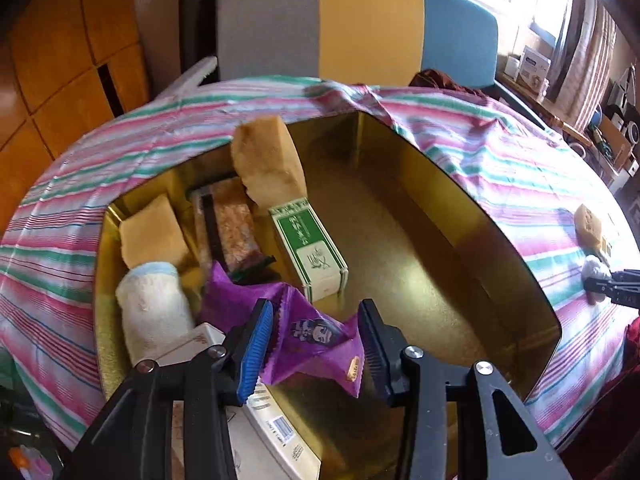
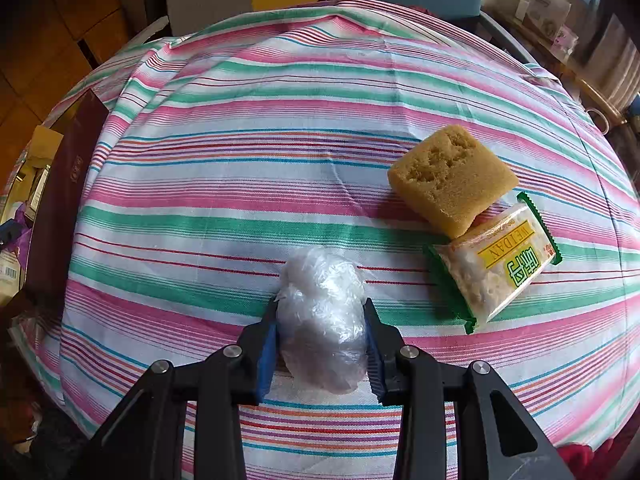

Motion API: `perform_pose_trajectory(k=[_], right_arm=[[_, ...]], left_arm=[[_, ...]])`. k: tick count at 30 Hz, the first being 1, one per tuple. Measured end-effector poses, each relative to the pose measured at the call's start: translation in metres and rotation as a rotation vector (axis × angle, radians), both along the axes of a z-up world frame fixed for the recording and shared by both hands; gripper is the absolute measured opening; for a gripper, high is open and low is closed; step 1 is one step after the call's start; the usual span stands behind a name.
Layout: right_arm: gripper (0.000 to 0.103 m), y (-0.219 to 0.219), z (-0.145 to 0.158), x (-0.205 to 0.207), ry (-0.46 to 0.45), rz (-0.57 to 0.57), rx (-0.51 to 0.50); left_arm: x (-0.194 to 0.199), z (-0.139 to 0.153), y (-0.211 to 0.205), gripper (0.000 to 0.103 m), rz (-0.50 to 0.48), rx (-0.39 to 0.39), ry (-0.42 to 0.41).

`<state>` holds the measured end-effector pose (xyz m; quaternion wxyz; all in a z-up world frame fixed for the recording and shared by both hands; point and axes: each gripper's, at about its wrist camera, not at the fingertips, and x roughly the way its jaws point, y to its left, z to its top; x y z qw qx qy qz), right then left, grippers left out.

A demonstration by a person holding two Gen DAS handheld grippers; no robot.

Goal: Organize objects
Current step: 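Carry the purple packet into the gold box and open the left gripper, then carry the white plastic ball into the gold box and open the right gripper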

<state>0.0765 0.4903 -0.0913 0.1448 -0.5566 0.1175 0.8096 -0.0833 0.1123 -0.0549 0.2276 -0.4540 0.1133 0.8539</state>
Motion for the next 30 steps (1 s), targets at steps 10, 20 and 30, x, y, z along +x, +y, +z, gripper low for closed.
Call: perform_pose_trajectory(k=[10,20,30], right_arm=[[0.038,-0.005,0.000,0.000,0.000,0.014,0.016],[0.038,-0.011,-0.002,-0.004,-0.005,0.010,0.036],[0.037,-0.052,0.031,-0.015,0.115,0.060,-0.036]], left_arm=[[0.039,0.024,-0.020,0.044,0.042,0.076,0.100],[0.061,0.023,-0.037,0.045,0.059,0.113,0.072],[0.053,0.028,-0.061,0.045,0.111,0.162,0.066]])
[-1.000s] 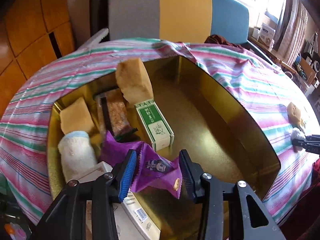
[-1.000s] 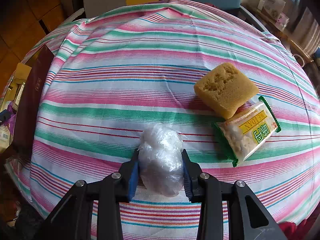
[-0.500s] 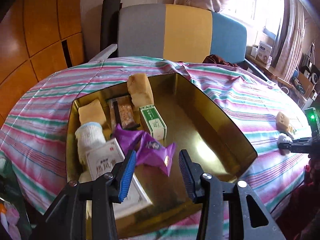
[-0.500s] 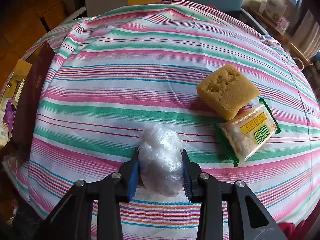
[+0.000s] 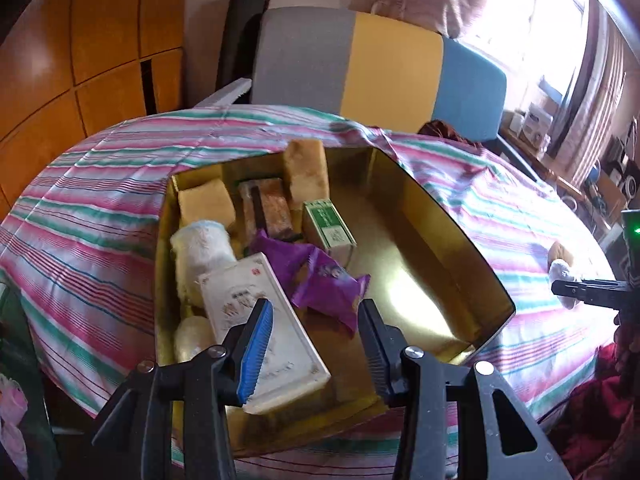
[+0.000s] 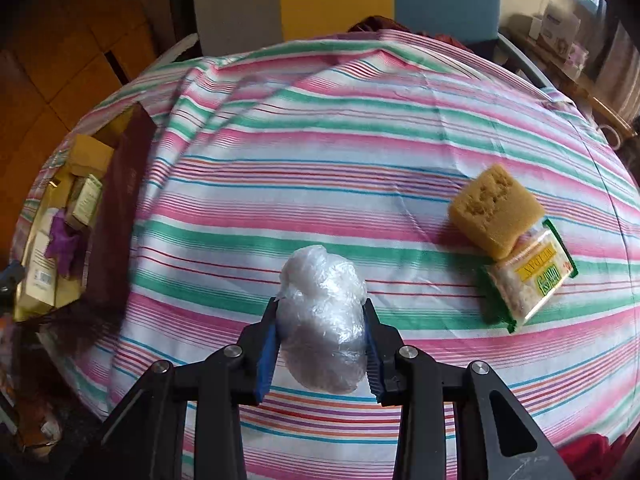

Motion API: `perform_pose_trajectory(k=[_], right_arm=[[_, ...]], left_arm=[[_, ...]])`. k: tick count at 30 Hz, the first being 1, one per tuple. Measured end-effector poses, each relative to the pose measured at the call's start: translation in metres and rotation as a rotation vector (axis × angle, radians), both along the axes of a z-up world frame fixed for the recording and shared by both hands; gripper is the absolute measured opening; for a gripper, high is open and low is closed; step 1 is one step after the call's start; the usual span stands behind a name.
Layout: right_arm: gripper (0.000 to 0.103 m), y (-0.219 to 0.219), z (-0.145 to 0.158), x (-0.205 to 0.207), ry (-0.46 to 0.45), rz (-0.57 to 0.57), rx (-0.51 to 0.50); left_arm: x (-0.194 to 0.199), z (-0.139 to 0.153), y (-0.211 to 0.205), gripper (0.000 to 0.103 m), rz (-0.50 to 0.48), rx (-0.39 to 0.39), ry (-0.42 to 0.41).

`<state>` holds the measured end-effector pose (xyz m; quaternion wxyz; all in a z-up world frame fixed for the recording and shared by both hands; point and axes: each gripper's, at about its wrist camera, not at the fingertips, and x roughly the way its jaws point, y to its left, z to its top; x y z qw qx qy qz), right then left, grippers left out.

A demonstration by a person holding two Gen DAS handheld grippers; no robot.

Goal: Organize objects
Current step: 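Carry the white plastic ball into the gold box and open the right gripper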

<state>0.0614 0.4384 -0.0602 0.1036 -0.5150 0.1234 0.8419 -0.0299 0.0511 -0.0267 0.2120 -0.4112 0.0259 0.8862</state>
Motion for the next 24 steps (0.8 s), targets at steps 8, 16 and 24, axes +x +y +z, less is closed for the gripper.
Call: perform_pose_trajectory(k=[8,16,24], right_arm=[[0.037,-0.117,0.049,-0.048,0.160,0.288,-0.056],[0.038,-0.214,0.002,-0.103,0.044,0.500,-0.109],[0.047,-0.265,-0.028,-0.113,-0.022,0.655,-0.217]], left_arm=[[-0.015,0.021,-0.051,0.045,0.131,0.026,0.041],[-0.022,0.015,-0.073,0.044,0.179,0.034,0.011],[-0.019,0.005,-0.065,0.045,0.150,0.031,-0.017]])
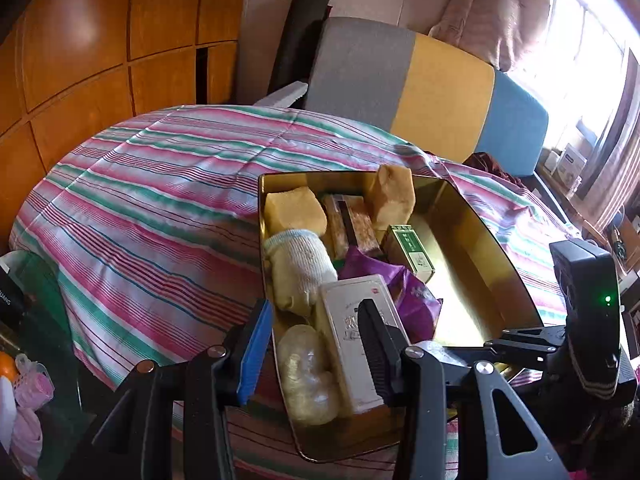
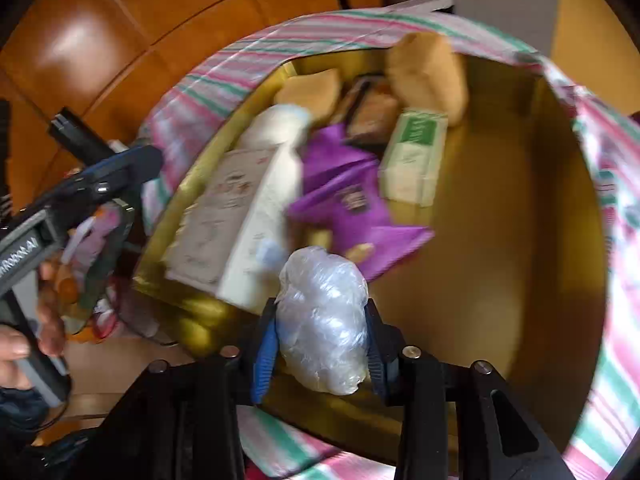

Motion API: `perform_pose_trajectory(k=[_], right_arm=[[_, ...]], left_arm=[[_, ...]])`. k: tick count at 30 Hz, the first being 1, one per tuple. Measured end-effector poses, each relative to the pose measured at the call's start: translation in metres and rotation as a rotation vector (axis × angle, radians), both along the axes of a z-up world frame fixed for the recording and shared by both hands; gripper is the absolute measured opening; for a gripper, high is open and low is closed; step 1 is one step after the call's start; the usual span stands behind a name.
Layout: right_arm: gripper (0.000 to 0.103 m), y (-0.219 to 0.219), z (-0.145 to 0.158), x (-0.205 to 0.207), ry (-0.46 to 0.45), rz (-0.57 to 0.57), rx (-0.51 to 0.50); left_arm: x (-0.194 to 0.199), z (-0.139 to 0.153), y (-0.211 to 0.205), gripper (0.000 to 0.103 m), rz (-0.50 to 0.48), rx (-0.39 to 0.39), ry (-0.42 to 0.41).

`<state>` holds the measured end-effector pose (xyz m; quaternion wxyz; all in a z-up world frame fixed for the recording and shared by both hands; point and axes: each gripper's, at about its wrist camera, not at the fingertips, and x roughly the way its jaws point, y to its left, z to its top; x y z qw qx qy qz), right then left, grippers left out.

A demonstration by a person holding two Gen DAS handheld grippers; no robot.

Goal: Organize objects
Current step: 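Carry the white plastic ball into the gold box and open the right gripper, then move both tools back to the yellow sponge and cracker packet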

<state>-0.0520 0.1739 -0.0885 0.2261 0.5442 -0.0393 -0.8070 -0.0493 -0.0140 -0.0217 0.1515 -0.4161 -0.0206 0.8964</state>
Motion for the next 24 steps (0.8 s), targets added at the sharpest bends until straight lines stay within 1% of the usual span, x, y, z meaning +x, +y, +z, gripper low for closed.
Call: perform_pose_trajectory(k=[2,4,5,6,10,14,17,19,24], right_arm=[[0.054,-0.004,-0.001,0.001,0.002,0.006,-0.022],[0.058,-0.004,-0.002,0.002,-0.004,-0.012,-0.040],[0.062,-0.002,-0.001,0.002,-0.005,-0.025,-0.047],[0.065,0.001,0.001,0.003,-0.002,-0.038,-0.052],[0.067,0.014,0.016,0.012,0.040,-0.079,-0.069],[0.071,0.034,0.035,0.025,0.101,-0.137,-0.059],[0.076,0.058,0.047,0.036,0.140,-0.206,-0.037],[0.076,0.077,0.054,0.041,0.160,-0.260,-0.025],[0.082,0.139,0.064,0.066,0.178,-0.399,0.005]], left_arm=[[0.001,0.001,0.002,0.045,-0.007,-0.004,0.002],[0.003,0.002,0.004,0.045,-0.012,-0.004,0.007],[0.004,0.002,0.005,0.045,-0.014,-0.005,0.009],[0.004,0.003,0.006,0.045,-0.016,-0.006,0.013],[0.008,0.007,0.011,0.045,-0.030,-0.011,0.030],[0.013,0.012,0.021,0.045,-0.056,-0.023,0.046],[0.018,0.014,0.031,0.045,-0.080,-0.029,0.054],[0.022,0.015,0.039,0.045,-0.100,-0.033,0.055],[0.030,0.014,0.066,0.045,-0.164,-0.051,0.055]])
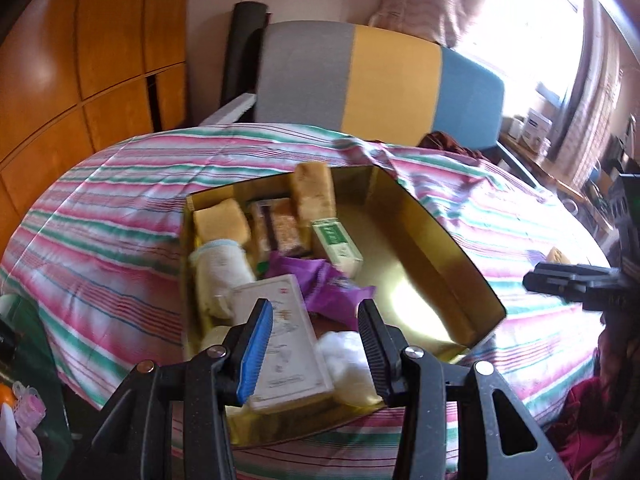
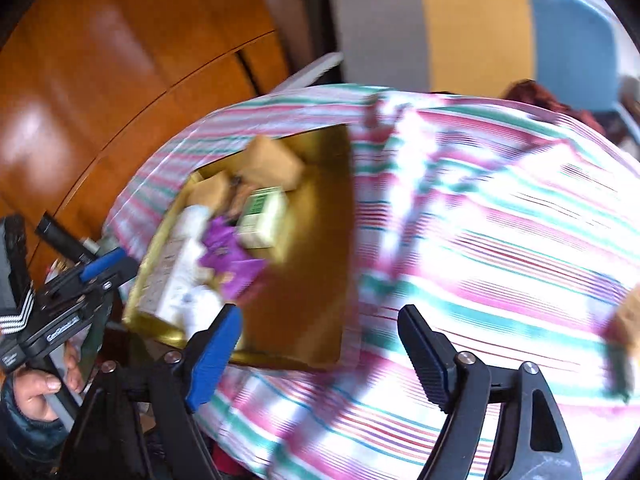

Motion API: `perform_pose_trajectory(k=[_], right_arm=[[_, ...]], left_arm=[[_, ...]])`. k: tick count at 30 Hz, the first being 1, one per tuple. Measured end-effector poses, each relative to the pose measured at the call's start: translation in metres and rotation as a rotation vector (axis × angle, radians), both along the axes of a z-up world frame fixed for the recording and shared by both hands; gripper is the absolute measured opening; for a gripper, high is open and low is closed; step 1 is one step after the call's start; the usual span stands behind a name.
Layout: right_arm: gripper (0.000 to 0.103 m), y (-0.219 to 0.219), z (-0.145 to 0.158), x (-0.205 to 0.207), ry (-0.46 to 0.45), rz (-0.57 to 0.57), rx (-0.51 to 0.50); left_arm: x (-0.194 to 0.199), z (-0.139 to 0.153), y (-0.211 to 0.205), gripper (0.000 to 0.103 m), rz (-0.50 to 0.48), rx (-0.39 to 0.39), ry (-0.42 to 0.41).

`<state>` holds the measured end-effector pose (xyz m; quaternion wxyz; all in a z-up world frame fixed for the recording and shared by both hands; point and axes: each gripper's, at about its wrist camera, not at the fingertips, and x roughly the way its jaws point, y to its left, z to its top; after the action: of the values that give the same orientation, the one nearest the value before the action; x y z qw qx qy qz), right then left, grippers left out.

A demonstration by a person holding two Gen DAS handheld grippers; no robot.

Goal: Organize objects
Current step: 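Move both tools back to the yellow sponge and cracker packet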

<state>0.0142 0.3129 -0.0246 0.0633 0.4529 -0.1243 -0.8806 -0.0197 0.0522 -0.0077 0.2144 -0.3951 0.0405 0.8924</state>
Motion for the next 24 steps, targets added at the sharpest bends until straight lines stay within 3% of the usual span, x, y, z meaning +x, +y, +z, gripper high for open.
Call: perform_pose_trajectory(k=[10,17,24], right_arm=[[0.086,0.128,0.002,0.043,-0.044,-0.299,0.054],[0.087,0.227,0.000,0.075,-0.045,-0.589,0.089],[0.087,0.299,-0.004,0.128,0.024,-0.961,-0.027]], left_arm=[[0.015,0.001,0.060,0.045,-0.142,-0.054,0.020],[0.023,0.005,0.114,0.045,-0.252,-0.092,0.037],[0.028,0.005,0.185,0.045,-0.380,-0.107,0.028]])
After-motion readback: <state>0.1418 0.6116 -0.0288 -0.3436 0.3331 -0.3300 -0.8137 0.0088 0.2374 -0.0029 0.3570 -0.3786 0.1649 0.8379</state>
